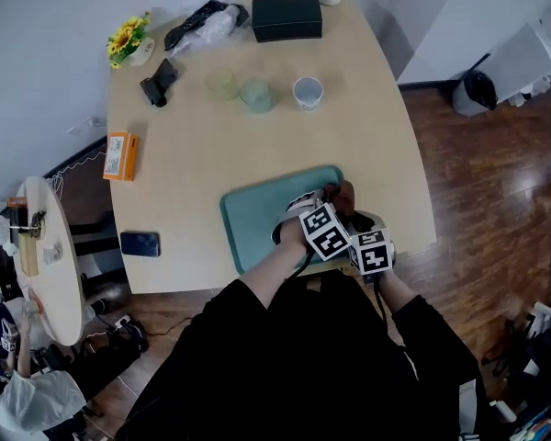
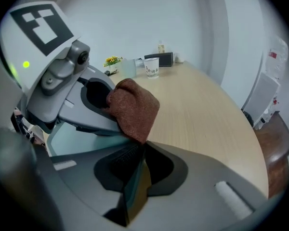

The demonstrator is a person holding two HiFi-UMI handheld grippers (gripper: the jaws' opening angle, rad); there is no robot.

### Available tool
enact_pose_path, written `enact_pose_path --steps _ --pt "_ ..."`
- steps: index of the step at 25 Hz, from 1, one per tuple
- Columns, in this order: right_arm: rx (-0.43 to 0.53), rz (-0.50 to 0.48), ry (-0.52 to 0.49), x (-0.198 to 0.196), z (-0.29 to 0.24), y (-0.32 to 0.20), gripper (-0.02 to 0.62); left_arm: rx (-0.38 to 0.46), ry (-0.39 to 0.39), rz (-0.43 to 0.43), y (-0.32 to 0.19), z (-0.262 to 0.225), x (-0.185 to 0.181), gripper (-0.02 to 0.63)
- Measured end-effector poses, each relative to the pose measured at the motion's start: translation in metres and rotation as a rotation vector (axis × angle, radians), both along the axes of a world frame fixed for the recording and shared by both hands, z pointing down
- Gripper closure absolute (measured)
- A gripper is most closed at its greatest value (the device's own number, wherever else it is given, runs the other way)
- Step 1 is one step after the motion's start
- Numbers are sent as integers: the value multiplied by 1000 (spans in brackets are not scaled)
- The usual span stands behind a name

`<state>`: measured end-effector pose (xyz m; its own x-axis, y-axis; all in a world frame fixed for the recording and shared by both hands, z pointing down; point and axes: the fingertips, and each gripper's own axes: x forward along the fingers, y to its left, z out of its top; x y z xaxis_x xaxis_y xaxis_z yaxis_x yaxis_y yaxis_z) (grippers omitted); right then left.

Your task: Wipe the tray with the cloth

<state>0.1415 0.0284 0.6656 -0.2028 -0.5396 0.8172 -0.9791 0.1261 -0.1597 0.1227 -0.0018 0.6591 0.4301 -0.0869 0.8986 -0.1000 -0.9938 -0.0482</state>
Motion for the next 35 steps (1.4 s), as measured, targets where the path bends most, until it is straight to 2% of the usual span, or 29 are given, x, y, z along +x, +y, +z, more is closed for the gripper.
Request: enact_pose_path --steps 2,4,11,14,19,23,35 --pt "-5 -5 -6 1 0 1 554 11 -13 -4 2 -1 -19 494" --pt "-7 -12 -3 3 1 2 554 23 -35 -34 5 0 -56 494" --pt "-15 -23 0 5 2 2 554 22 -182 -319 -3 11 -248 492" --pt "-18 -31 -5 0 3 0 554 -7 -171 -382 -2 10 -274 494" --pt "-18 -35 2 -7 3 -2 555 62 -207 -350 6 13 -276 494" --pt "-12 -25 -3 -7 3 -2 556 53 -197 -327 7 14 -255 494" --pt "17 -24 -49 -10 2 -4 558 12 -61 -52 36 5 -68 491"
